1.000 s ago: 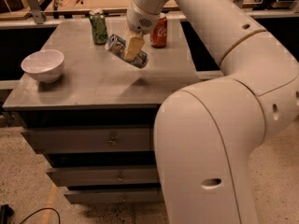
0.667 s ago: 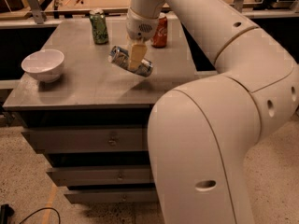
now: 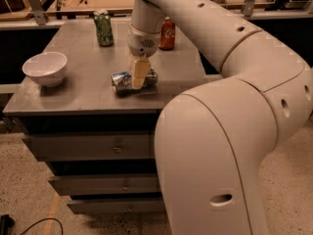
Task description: Knock redbull can over
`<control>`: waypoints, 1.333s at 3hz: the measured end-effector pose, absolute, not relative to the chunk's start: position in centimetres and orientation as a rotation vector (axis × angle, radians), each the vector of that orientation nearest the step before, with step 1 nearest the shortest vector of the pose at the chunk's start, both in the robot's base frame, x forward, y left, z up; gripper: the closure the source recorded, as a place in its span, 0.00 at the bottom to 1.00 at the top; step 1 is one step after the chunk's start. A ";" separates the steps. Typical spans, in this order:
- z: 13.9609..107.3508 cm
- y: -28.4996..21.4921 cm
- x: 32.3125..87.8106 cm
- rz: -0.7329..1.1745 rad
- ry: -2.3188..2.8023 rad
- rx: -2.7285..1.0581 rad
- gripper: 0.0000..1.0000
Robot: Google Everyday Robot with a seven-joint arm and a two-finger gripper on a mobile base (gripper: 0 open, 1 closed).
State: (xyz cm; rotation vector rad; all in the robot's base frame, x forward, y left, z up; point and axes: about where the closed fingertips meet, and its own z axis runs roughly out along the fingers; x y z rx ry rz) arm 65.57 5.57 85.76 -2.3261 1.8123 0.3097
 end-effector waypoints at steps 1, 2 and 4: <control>85.1 6.1 64.8 0.343 1.805 -2.326 0.00; 85.5 6.0 64.6 0.374 1.806 -2.295 0.00; 93.7 1.5 65.4 0.548 1.687 -1.850 0.00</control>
Offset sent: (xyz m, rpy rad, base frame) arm -0.0199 -0.0060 0.0093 0.0634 0.0568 -0.0172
